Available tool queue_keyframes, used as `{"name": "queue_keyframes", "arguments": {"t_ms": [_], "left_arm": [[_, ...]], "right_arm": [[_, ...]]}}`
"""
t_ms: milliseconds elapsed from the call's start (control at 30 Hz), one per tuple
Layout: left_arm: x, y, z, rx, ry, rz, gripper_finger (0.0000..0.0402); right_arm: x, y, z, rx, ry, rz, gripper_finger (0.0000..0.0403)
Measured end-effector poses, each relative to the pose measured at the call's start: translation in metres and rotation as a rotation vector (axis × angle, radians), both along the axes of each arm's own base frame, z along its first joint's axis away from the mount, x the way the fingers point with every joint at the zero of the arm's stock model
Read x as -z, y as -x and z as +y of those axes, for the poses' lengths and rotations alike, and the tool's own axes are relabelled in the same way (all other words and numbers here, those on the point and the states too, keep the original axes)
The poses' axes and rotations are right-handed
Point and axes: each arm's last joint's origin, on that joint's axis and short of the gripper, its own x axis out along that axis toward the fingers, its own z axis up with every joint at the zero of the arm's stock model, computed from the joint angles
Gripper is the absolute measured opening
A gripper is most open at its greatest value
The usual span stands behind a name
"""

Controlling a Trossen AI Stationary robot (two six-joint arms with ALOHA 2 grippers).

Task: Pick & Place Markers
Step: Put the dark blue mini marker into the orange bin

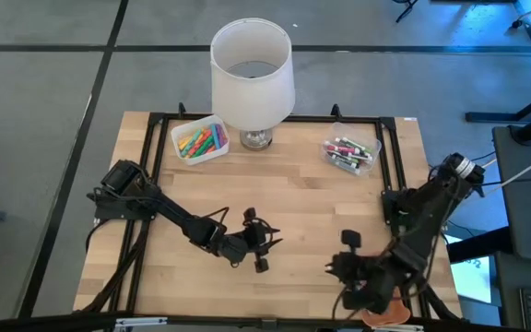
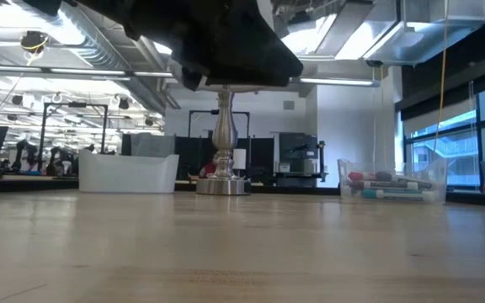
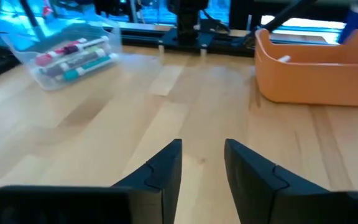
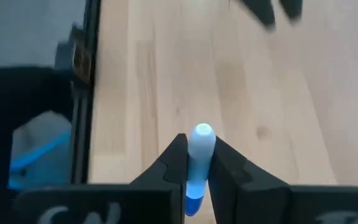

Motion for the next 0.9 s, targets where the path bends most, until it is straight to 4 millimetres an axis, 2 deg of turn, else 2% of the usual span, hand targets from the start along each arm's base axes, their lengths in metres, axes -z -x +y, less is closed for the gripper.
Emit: {"name": "queue_keyframes", "arguments": {"t_ms": [100, 233, 667, 900], "left_arm": [[0.001, -0.001, 0.001, 0.024, 0.009, 0.011, 0.0117], [0.001, -0.001, 0.001, 0.023, 0.008, 0.014, 0.0120], [0.004, 0.000, 0.003, 0.001, -0.016, 0.042, 0.0118], [0.006, 0.002, 0.004, -0.007, -0.031, 0.073, 0.0115]], "right_arm": [[0.001, 0.014, 0.002, 0.030, 0.002, 0.062, 0.0040], [0.001, 0.025, 0.005, 0.083, 0.006, 0.063, 0.0040], [0.003, 0.031, 0.006, 0.116, -0.044, 0.125, 0.0040], [0.008, 0.038, 0.014, 0.076, -0.104, 0.231, 0.0040]]}}
